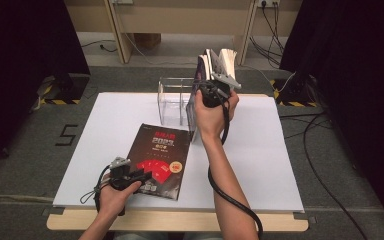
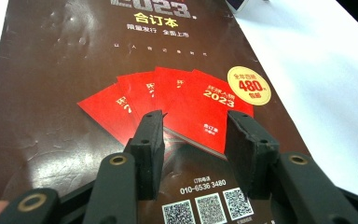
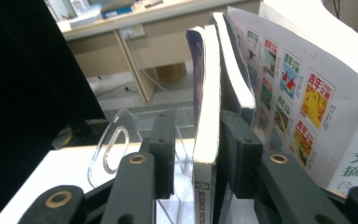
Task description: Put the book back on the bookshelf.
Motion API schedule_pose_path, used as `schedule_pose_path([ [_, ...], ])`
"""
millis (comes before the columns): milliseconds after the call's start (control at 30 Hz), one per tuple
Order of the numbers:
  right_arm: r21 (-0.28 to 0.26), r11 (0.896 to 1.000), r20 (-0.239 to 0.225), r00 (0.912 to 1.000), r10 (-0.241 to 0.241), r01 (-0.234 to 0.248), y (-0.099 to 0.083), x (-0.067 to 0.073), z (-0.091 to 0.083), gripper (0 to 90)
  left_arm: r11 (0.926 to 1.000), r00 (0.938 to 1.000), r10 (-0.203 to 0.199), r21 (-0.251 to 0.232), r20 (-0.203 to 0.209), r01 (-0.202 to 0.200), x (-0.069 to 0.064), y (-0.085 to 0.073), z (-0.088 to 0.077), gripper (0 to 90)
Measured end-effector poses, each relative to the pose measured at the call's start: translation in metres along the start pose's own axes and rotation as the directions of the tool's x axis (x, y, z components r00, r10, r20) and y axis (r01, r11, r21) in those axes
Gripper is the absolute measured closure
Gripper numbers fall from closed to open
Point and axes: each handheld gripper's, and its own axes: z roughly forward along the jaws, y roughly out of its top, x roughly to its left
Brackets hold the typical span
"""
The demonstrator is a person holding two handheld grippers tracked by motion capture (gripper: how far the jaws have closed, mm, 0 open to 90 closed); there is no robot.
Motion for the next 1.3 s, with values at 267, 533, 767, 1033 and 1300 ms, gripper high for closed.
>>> schedule_pose_path([
  [267, 0.055, 0.998, 0.034, 0.9994, 0.005, -0.007, 0.006, 0.002, 0.005, 72.4, 1.0000, 1.0000, -0.002, 0.001, -0.001, 0.002, 0.000, 0.000, 0.000, 56.4],
  [533, 0.058, 0.998, 0.056, 0.9983, -0.018, 0.014, 0.006, 0.005, 0.012, 71.0, 1.0000, 1.0000, -0.002, 0.003, -0.002, 0.002, 0.001, 0.000, 0.000, 56.4],
  [767, 0.052, 0.998, 0.075, 0.9967, -0.030, 0.026, 0.006, 0.008, 0.015, 72.5, 1.0000, 1.0000, -0.001, 0.004, -0.001, 0.001, 0.000, 0.000, 0.001, 56.4],
  [1033, 0.087, 0.996, 0.104, 0.9943, -0.023, 0.014, 0.006, 0.006, 0.017, 82.3, 1.0000, 1.0000, -0.002, 0.003, -0.002, 0.002, 0.001, 0.000, 0.001, 56.4],
  [1300, 0.070, 0.997, 0.076, 0.9964, -0.038, 0.033, 0.002, 0.008, 0.014, 82.9, 1.0000, 1.0000, -0.003, 0.004, -0.004, 0.003, 0.002, 0.000, 0.001, 56.5],
])
